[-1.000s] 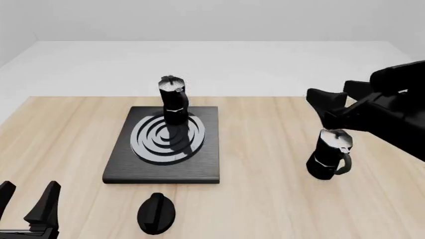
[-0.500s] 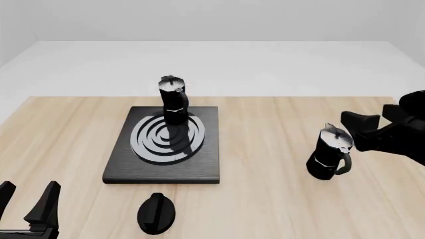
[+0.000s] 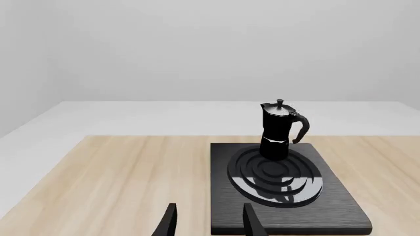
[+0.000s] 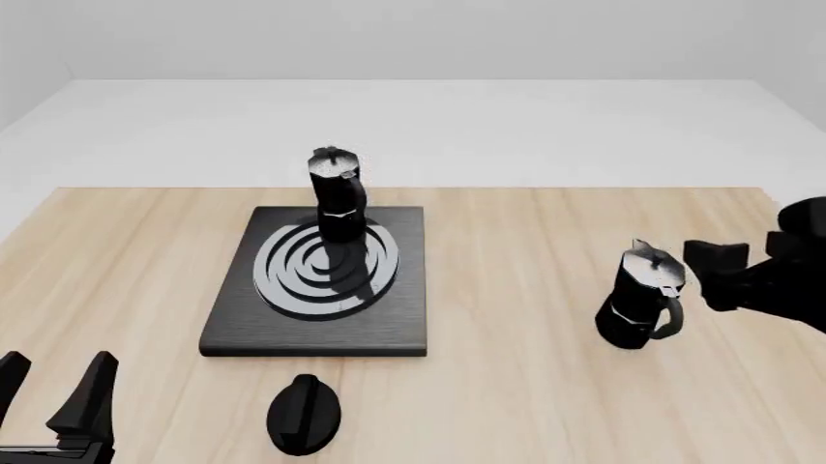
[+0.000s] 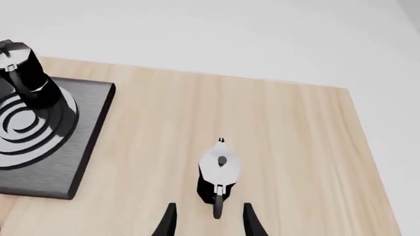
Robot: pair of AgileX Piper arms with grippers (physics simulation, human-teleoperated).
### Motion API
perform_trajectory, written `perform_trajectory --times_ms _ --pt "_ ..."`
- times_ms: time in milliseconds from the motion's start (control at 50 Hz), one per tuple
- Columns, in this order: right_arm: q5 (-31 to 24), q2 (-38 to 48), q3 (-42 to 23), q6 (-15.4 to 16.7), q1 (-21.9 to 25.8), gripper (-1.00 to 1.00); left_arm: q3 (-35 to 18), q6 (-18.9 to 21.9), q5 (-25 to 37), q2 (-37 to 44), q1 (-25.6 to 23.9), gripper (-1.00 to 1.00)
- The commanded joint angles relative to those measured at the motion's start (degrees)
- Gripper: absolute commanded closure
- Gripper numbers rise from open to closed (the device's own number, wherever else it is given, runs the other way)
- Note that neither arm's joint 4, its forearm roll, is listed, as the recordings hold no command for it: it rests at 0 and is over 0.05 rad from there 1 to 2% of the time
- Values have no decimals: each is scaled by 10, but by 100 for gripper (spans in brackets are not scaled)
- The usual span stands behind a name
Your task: Put both moka pots on the stove.
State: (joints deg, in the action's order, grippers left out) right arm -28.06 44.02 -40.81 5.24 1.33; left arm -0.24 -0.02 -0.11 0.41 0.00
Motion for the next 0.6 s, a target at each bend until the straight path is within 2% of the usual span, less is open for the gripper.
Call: perform_trajectory --times_ms 20,320,600 --pt "26 36 17 -4 -28 -100 0 0 0 0 0 -100" --pt "86 103 37 -14 -32 -100 0 0 0 -1 -1 -100" --pt "146 168 58 -7 -36 -100 0 0 0 0 0 -100"
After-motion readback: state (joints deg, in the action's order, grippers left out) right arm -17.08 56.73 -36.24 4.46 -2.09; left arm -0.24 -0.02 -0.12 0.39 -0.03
